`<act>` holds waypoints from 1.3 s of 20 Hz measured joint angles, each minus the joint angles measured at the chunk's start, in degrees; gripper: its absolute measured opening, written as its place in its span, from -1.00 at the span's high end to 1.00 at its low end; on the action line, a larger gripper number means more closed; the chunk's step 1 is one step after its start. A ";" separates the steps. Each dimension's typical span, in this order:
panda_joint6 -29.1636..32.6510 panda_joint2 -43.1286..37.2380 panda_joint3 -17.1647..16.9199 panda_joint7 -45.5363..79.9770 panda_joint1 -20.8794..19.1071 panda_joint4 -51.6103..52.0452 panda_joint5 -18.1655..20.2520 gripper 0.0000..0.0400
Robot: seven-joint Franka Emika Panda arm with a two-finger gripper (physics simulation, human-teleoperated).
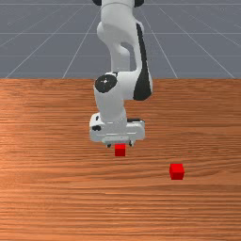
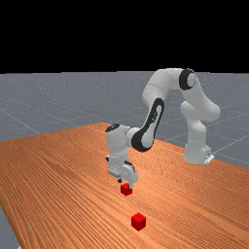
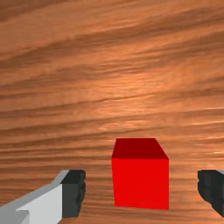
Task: Stack all the cube
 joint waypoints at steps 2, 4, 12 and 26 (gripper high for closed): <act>3.00 1.76 -1.11 3.00 1.60 0.35 -0.61 -0.96; 6.78 3.88 -5.06 9.16 6.52 0.07 -4.73 -0.99; 17.23 0.89 -9.80 14.87 12.53 -8.55 -8.70 0.03; -6.36 2.88 0.43 4.68 16.24 19.35 -5.64 0.03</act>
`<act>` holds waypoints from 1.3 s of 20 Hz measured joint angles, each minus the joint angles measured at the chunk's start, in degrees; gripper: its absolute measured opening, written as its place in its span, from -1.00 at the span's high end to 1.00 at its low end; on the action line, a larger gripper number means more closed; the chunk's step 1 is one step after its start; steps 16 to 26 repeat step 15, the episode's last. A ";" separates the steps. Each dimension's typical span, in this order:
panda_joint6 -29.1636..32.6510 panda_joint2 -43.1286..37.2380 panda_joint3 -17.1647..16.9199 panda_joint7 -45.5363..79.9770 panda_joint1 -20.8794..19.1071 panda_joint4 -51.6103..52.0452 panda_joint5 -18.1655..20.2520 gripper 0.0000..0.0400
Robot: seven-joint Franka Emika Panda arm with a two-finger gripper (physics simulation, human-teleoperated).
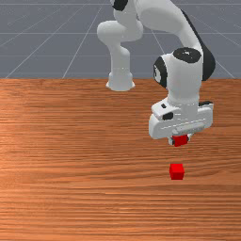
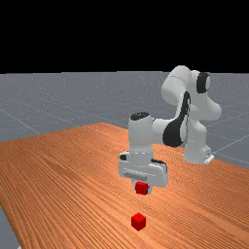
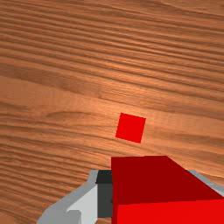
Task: Stack all the cube
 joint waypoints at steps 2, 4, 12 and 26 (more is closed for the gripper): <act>0.51 4.74 -0.63 0.62 0.45 4.97 -0.79 0.03; 0.89 8.08 -1.45 1.20 0.48 7.48 -1.42 0.03; 1.29 12.91 -4.28 4.23 6.12 11.27 -6.88 0.03; 1.45 12.67 -4.49 4.26 6.03 11.82 -6.97 -0.63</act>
